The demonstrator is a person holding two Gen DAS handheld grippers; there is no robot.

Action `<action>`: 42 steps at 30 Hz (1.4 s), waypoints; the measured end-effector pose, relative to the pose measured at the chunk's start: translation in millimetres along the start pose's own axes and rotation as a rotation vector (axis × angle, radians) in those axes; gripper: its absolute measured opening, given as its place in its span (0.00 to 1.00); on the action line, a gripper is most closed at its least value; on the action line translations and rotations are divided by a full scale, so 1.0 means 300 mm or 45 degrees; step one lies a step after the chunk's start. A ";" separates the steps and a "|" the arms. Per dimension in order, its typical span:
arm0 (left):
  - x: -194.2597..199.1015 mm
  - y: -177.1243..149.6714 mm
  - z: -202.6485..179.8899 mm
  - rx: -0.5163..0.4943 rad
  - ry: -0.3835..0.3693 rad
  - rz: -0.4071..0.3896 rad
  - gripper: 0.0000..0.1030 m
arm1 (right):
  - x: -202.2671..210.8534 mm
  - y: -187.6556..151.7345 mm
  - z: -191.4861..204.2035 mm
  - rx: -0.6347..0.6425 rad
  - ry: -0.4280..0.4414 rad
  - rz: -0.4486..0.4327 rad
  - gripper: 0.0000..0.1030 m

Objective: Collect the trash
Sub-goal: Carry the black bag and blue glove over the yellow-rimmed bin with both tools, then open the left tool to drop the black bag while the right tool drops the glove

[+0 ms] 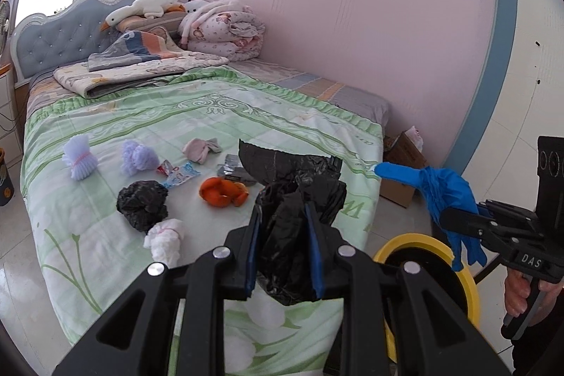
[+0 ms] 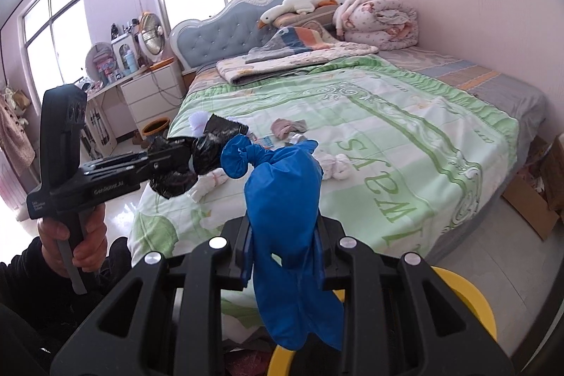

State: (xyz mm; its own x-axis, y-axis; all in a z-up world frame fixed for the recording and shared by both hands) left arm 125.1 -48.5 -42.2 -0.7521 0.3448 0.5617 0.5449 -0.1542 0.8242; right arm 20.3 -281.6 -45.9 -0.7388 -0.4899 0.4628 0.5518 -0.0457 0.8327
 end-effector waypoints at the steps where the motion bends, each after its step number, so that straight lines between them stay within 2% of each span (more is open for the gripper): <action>1: -0.001 -0.002 -0.024 -0.013 -0.016 0.010 0.21 | 0.023 -0.001 -0.007 -0.005 -0.007 -0.011 0.25; 8: -0.028 -0.055 -0.195 -0.094 -0.148 0.102 0.21 | 0.170 -0.020 -0.073 -0.040 -0.096 -0.062 0.25; 19: -0.054 -0.170 -0.398 -0.200 -0.321 0.258 0.22 | 0.284 -0.078 -0.189 -0.168 -0.176 -0.065 0.26; 32: -0.057 -0.255 -0.518 -0.315 -0.380 0.289 0.22 | 0.296 -0.155 -0.273 -0.290 -0.193 -0.046 0.29; 42: -0.042 -0.266 -0.541 -0.345 -0.391 0.268 0.32 | 0.318 -0.176 -0.305 -0.345 -0.226 -0.062 0.35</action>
State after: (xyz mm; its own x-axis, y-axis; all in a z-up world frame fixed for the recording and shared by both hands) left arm 30.8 -190.8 -103.3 -0.4684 0.5322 0.7052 0.5268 -0.4725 0.7065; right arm -43.9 -405.8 -73.4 -0.8095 -0.3232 0.4902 0.5797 -0.3070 0.7548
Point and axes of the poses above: each gripper's, at about its wrist camera, not at the fingertips, and x roughly against the way its jaws point, z to its left, y to its top, the point moved 3 cm from there along -x, roughly the way its jaws point, and after that the axes turned 15 degrees about y, right-handed, at the moved point
